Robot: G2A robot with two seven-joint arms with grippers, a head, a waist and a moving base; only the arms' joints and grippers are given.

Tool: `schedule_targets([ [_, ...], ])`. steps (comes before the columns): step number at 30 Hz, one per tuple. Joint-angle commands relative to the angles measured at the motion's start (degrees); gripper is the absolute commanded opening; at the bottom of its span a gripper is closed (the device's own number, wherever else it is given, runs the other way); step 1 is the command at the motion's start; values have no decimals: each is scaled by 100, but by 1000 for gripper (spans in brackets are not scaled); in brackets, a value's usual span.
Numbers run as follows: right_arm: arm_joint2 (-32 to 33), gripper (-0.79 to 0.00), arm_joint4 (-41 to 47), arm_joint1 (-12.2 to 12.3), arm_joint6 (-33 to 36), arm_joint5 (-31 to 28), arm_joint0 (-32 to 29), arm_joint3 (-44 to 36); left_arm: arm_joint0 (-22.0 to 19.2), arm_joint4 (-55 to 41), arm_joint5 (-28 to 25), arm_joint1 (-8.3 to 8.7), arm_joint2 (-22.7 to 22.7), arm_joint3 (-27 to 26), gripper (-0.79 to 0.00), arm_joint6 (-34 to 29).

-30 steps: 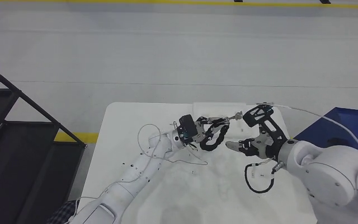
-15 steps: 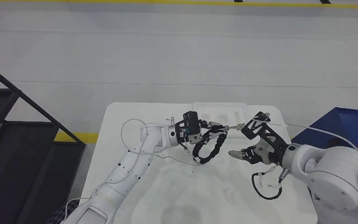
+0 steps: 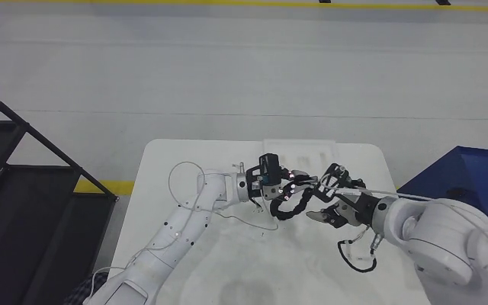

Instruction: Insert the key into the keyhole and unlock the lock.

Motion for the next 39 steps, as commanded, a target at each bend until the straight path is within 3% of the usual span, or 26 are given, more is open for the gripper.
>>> schedule_targets([
  [1,-109,0,61,6,69,-15,37,11,-1,-6,30,1,32,14,-785,13],
  [14,-191,0,115,69,158,18,197,-2,-65,180,150,45,146,107,-785,263],
  [19,74,0,143,151,42,-787,235,-24,-88,367,-23,108,114,29,-785,289],
  [24,69,0,-380,345,-710,-1541,187,12,-72,517,-217,182,62,-94,-785,314],
  [25,67,-77,-473,386,-833,-1663,179,42,-67,528,-242,193,57,-115,-785,318],
  [26,53,-240,-586,430,-902,-1733,162,91,-63,543,-259,203,54,-137,-785,317],
  [27,21,-351,-704,476,-965,-1795,149,118,-57,549,-273,212,54,-152,-785,318],
  [39,-58,-545,-1420,828,-1269,-2098,64,-139,-68,470,-320,271,109,-177,-785,293],
])
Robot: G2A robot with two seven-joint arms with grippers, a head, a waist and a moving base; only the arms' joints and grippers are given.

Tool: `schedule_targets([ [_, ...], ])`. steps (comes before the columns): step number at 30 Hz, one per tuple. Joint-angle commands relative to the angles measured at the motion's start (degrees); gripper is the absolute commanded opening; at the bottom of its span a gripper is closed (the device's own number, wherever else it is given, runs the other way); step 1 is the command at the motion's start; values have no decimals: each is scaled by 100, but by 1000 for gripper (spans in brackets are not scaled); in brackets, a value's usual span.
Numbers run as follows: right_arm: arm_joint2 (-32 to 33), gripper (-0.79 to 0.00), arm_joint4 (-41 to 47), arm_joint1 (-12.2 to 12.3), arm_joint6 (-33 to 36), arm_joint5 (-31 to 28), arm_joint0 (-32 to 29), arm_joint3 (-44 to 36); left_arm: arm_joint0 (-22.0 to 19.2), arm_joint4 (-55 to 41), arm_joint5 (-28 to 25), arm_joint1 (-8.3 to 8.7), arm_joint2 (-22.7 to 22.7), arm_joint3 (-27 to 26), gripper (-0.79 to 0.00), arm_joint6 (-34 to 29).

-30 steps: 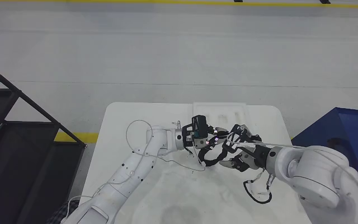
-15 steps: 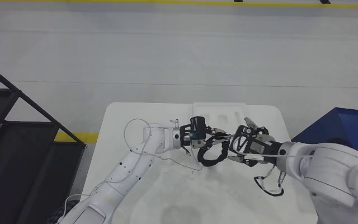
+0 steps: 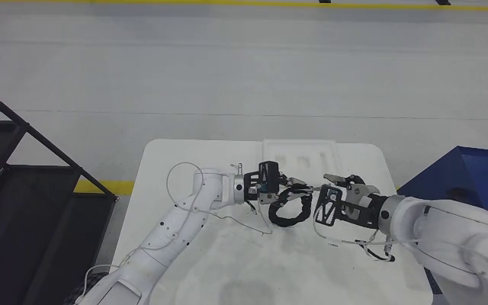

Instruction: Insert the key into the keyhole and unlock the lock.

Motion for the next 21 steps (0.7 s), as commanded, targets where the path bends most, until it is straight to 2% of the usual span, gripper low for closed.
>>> schedule_targets([
  [1,-8,-551,-81,28,-39,-39,-16,-2,-3,-22,4,7,12,-1,-785,5],
  [9,-156,-520,-349,88,-128,-128,18,-2,-17,-90,-12,33,78,-31,-785,23],
  [11,-186,-536,-368,92,-129,-111,28,-2,-25,-101,-12,39,94,-34,-785,19],
  [12,-198,-600,-376,94,-141,-104,36,-2,-29,-107,-11,42,99,-33,-785,17],
  [13,-206,-714,-381,95,-161,-89,41,-2,-34,-110,-7,45,105,-38,-785,18],
  [14,-211,-785,-376,95,-182,-59,39,-2,-36,-112,-2,48,111,-38,-785,21],
  [21,-91,-785,-48,98,-322,378,-91,15,-50,-153,34,70,144,-39,-785,32],
])
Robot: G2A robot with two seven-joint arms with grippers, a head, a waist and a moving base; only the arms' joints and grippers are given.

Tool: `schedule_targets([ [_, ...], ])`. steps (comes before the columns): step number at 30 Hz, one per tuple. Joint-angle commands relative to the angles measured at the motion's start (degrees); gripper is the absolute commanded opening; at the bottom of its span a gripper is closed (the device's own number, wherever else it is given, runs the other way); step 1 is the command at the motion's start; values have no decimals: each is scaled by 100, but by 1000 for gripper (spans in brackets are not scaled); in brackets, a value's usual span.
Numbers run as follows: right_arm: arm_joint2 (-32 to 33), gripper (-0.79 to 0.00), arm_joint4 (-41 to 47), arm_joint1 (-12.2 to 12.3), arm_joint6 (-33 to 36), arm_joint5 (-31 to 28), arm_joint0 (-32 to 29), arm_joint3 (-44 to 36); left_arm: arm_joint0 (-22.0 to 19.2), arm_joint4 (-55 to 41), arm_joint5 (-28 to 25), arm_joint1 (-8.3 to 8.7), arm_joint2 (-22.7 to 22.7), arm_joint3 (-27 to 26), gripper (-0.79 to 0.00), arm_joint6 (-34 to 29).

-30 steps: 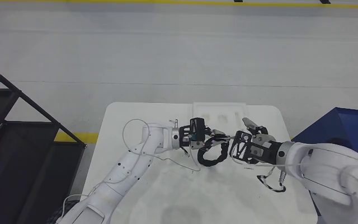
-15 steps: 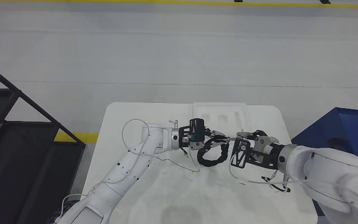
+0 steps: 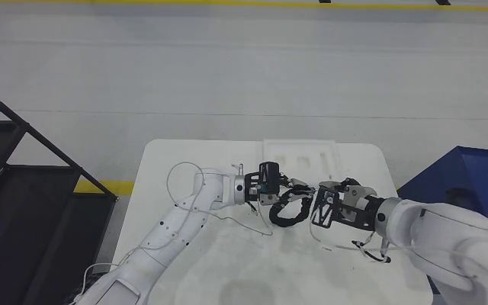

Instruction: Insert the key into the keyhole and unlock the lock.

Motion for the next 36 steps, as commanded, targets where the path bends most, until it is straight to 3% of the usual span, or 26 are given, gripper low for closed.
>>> schedule_targets([
  [1,67,-785,168,3,-16,132,-57,12,-5,-9,5,7,10,-1,-785,-1],
  [13,380,-770,1182,6,13,994,-258,315,-41,-48,71,33,91,-4,-785,-24],
  [14,390,-314,1323,5,18,1060,-265,352,-44,-36,80,36,96,4,-785,-30],
  [15,406,0,1459,3,3,1111,-263,377,-50,-4,95,42,100,12,-785,-48],
  [25,810,0,1926,25,-206,1394,-425,431,21,411,298,75,291,387,-785,-349],
  [36,1037,0,2225,28,-606,1499,-695,451,-92,668,381,-40,879,1159,-785,-481],
])
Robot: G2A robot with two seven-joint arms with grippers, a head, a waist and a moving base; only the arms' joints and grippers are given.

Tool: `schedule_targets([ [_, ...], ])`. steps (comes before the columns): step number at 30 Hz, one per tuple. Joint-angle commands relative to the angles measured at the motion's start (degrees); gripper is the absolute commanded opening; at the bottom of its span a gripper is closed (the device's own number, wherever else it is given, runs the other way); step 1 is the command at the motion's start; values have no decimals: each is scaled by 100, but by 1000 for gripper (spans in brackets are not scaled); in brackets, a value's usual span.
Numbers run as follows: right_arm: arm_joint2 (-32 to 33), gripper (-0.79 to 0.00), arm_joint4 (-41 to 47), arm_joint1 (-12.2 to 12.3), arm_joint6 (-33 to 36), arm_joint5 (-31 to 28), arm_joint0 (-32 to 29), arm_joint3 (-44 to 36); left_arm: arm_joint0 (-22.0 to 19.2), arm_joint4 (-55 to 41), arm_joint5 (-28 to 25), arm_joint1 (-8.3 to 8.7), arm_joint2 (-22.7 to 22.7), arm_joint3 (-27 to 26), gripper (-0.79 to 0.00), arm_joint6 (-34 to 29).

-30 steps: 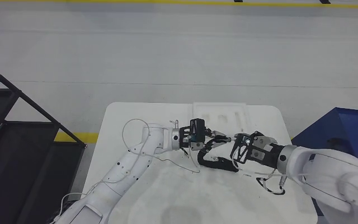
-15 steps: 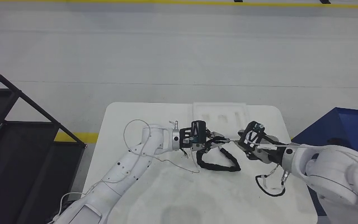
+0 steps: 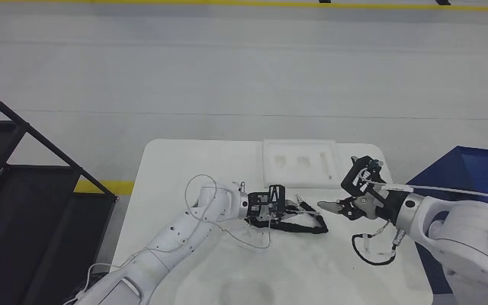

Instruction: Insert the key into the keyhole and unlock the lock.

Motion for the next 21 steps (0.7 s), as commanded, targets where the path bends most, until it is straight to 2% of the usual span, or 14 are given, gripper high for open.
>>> schedule_targets([
  [1,-6,0,19,-1,-43,-1,-18,13,-36,21,26,-34,121,124,-785,-6],
  [4,-46,0,49,-3,-94,0,-26,39,-99,64,62,-90,298,295,-767,-33],
  [5,-62,0,59,-4,-109,-3,-22,53,-114,45,55,-111,351,363,-557,-28],
  [6,-75,0,54,-4,-119,-4,-15,62,-137,20,39,-131,399,431,-9,-25],
  [14,-202,0,201,-11,-206,-33,44,261,-414,-326,-228,-246,548,823,0,135],
  [21,-465,0,622,-21,-221,-457,349,975,-764,-510,-525,-111,98,747,0,188],
])
